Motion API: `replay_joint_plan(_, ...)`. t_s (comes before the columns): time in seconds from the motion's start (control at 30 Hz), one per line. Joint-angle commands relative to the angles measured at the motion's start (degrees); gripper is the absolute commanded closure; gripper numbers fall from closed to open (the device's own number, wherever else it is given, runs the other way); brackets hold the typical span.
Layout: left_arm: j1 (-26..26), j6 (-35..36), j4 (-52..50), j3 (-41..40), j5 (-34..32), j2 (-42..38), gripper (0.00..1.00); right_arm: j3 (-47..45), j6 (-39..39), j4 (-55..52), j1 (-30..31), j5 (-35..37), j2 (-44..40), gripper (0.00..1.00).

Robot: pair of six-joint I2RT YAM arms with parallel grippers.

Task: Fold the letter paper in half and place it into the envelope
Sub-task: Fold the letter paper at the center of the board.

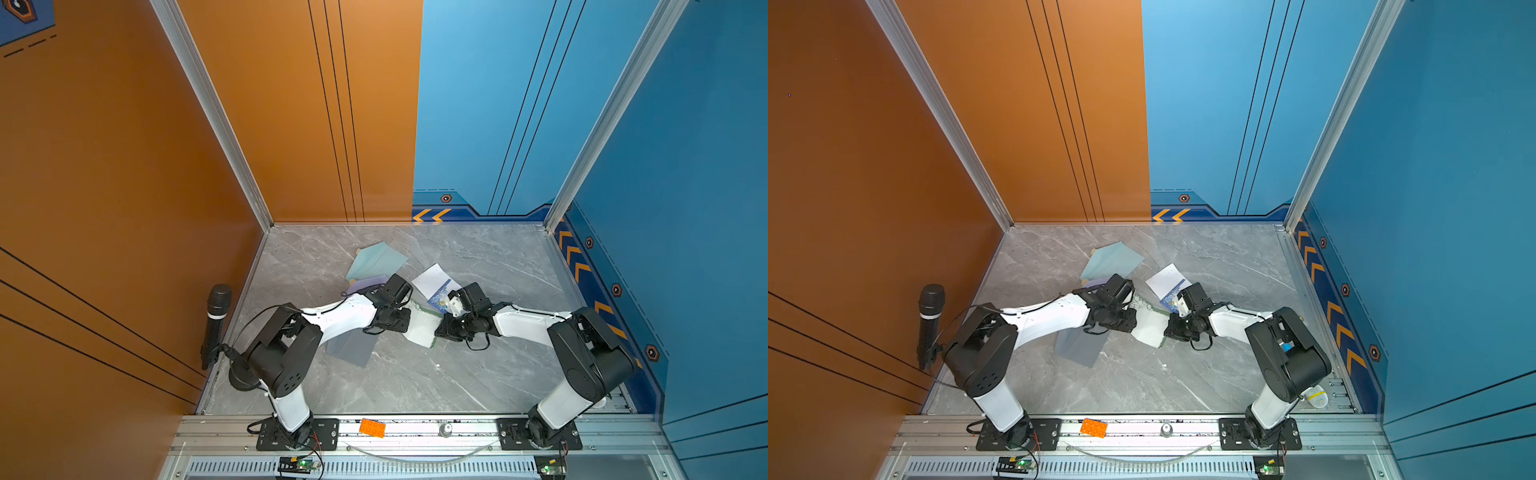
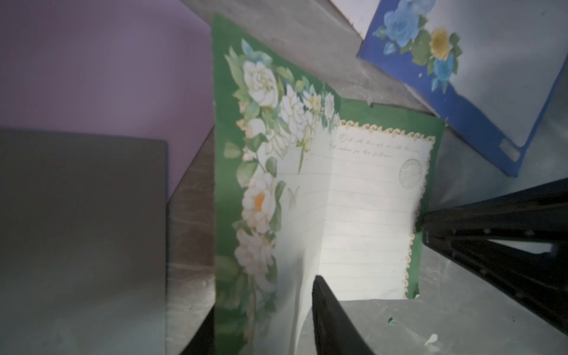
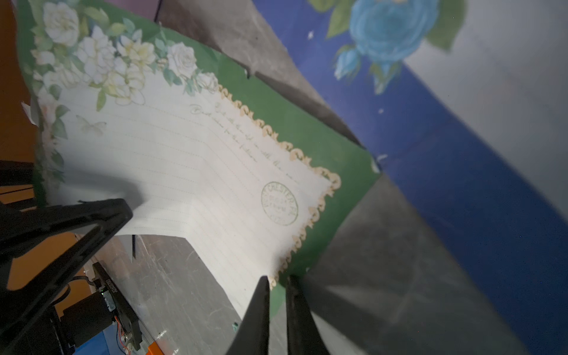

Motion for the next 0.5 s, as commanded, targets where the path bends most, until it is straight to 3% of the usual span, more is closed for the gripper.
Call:
replay_joint_plan(0.0,0.08,-4.22,7.02,-4.39,-2.67,-3.82,0.6,-2.67,1.58,-3.36,0.24,2.7,3.29,0.84)
replay_joint_plan(0.23,0.9,-5.77,12.19,-7.89,-1.28,-4.4,0.62,-2.99,1.76,-3.24,0.05,2.43,3.33,0.85)
replay_joint_plan(0.47,0.92,-8.41,16.56,-11.92,-2.47,-7.01,0.71,-3.46,2.06,-3.34,0.09,2.6,2.81,0.85)
